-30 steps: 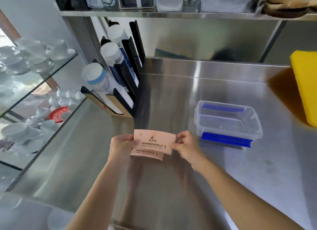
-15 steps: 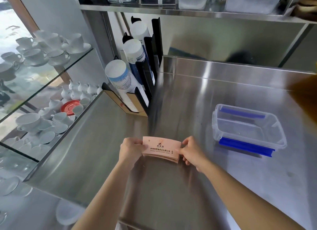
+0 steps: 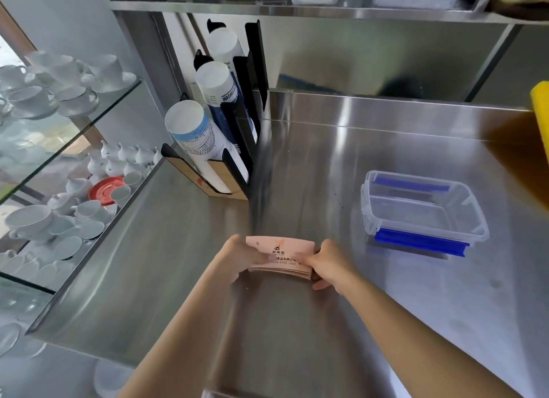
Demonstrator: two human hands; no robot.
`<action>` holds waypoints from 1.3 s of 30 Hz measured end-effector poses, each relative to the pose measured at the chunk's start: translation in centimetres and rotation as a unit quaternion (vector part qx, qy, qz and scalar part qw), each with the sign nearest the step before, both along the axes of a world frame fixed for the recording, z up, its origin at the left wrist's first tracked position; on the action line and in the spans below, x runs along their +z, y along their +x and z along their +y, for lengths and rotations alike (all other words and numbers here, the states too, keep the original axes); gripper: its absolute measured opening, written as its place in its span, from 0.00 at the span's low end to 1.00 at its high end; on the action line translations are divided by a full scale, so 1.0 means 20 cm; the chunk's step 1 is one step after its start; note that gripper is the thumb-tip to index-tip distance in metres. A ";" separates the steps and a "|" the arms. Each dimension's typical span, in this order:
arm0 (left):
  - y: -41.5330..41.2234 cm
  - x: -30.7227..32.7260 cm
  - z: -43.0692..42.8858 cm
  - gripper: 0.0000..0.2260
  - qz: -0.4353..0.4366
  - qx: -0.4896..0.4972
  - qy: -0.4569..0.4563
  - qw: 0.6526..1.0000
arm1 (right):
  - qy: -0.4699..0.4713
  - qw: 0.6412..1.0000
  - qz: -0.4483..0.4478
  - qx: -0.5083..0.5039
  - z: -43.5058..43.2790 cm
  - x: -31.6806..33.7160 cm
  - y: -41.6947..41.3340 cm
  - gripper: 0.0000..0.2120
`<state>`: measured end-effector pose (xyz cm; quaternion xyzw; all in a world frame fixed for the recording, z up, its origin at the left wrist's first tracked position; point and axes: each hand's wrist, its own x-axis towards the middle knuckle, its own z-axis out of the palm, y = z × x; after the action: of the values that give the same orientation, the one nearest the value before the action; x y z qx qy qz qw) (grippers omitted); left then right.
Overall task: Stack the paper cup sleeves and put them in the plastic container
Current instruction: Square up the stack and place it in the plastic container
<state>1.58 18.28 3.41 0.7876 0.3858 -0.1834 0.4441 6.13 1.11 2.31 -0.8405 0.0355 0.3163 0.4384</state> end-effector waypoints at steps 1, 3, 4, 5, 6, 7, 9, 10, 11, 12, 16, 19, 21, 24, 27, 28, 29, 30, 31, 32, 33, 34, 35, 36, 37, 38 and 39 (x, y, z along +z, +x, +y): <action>0.00 -0.01 0.00 0.33 -0.006 0.006 -0.013 1.000 | 0.002 1.000 -0.003 0.002 0.00 -0.01 0.00 0.20; -0.02 -0.02 0.01 0.33 -0.009 -0.004 -0.037 0.999 | 0.007 1.000 -0.008 0.013 -0.02 -0.03 0.00 0.23; -0.04 -0.02 0.02 0.32 -0.011 -0.017 -0.049 0.999 | 0.006 1.000 -0.014 0.022 -0.03 -0.03 0.00 0.24; -0.06 -0.03 0.02 0.33 -0.022 -0.032 -0.064 0.997 | 0.004 0.999 -0.023 0.029 -0.04 -0.04 0.00 0.24; -0.07 -0.06 0.03 0.36 -0.040 -0.042 -0.075 0.996 | 0.007 0.999 -0.034 0.031 -0.06 -0.04 -0.01 0.24; -0.09 -0.09 0.04 0.39 -0.057 -0.049 -0.078 0.994 | 0.020 0.998 -0.048 0.028 -0.06 -0.05 -0.02 0.25; -0.12 -0.13 0.03 0.40 -0.087 -0.049 -0.071 0.993 | 0.064 0.996 -0.067 0.019 -0.08 -0.05 -0.04 0.32; -0.14 -0.12 0.01 0.37 -0.104 -0.048 -0.067 0.991 | 0.089 0.994 -0.063 0.014 -0.09 -0.04 -0.05 0.35; -0.16 -0.10 -0.01 0.33 -0.128 -0.040 -0.071 0.988 | 0.113 0.992 -0.063 0.010 -0.10 -0.04 -0.05 0.34; -0.18 -0.08 -0.04 0.30 -0.159 -0.022 -0.093 0.983 | 0.126 0.990 -0.070 0.011 -0.11 -0.04 -0.05 0.30; -0.23 -0.11 -0.07 0.28 -0.236 0.008 -0.157 0.959 | 0.137 0.984 -0.108 0.044 -0.13 -0.05 -0.06 0.23; -0.23 -0.13 -0.09 0.25 -0.268 0.023 -0.208 0.940 | 0.147 0.980 -0.121 0.050 -0.14 -0.06 -0.08 0.21; -0.22 -0.12 -0.11 0.26 -0.289 0.036 -0.244 0.925 | 0.180 0.976 -0.111 0.051 -0.14 -0.06 -0.10 0.19; -0.22 -0.12 -0.16 0.28 -0.310 0.073 -0.257 0.913 | 0.256 0.963 -0.080 0.013 -0.13 -0.06 -0.14 0.14; -0.20 -0.11 -0.22 0.21 -0.326 0.110 -0.255 0.904 | 0.300 0.947 -0.071 -0.091 -0.09 -0.07 -0.16 0.11; -0.19 -0.10 -0.25 0.17 -0.334 0.135 -0.244 0.900 | 0.295 0.946 -0.075 -0.116 -0.07 -0.07 -0.16 0.12; -0.17 -0.10 -0.26 0.13 -0.341 0.164 -0.224 0.898 | 0.281 0.946 -0.082 -0.140 -0.06 -0.08 -0.16 0.14; -0.16 -0.10 -0.28 0.12 -0.347 0.190 -0.204 0.896 | 0.269 0.945 -0.089 -0.161 -0.04 -0.08 -0.16 0.16; -0.15 -0.10 -0.29 0.13 -0.354 0.211 -0.190 0.891 | 0.263 0.943 -0.099 -0.176 -0.03 -0.08 -0.16 0.17; -0.14 -0.09 -0.30 0.13 -0.363 0.224 -0.185 0.885 | 0.263 0.941 -0.108 -0.186 -0.02 -0.09 -0.16 0.16; -0.14 -0.09 -0.30 0.13 -0.373 0.231 -0.179 0.881 | 0.267 0.938 -0.114 -0.191 -0.02 -0.09 -0.16 0.14; -0.13 -0.09 -0.30 0.13 -0.380 0.231 -0.172 0.879 | 0.270 0.936 -0.117 -0.193 -0.02 -0.09 -0.16 0.12; -0.13 -0.09 -0.30 0.13 -0.386 0.229 -0.166 0.878 | 0.271 0.935 -0.117 -0.195 -0.02 -0.09 -0.16 0.11; -0.13 -0.09 -0.30 0.12 -0.387 0.230 -0.164 0.878 | 0.274 0.934 -0.116 -0.197 -0.02 -0.08 -0.16 0.11; -0.13 -0.09 -0.31 0.12 -0.383 0.235 -0.170 0.877 | 0.279 0.932 -0.113 -0.202 -0.01 -0.08 -0.16 0.11; -0.13 -0.08 -0.31 0.12 -0.376 0.243 -0.181 0.876 | 0.288 0.928 -0.109 -0.209 -0.01 -0.07 -0.17 0.12; -0.12 -0.07 -0.31 0.12 -0.372 0.248 -0.189 0.874 | 0.297 0.925 -0.106 -0.213 -0.01 -0.06 -0.17 0.12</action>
<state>-0.86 12.09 1.92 0.5767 0.3331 0.1697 0.7264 2.76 0.97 1.11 -0.6731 0.0713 0.1202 0.7263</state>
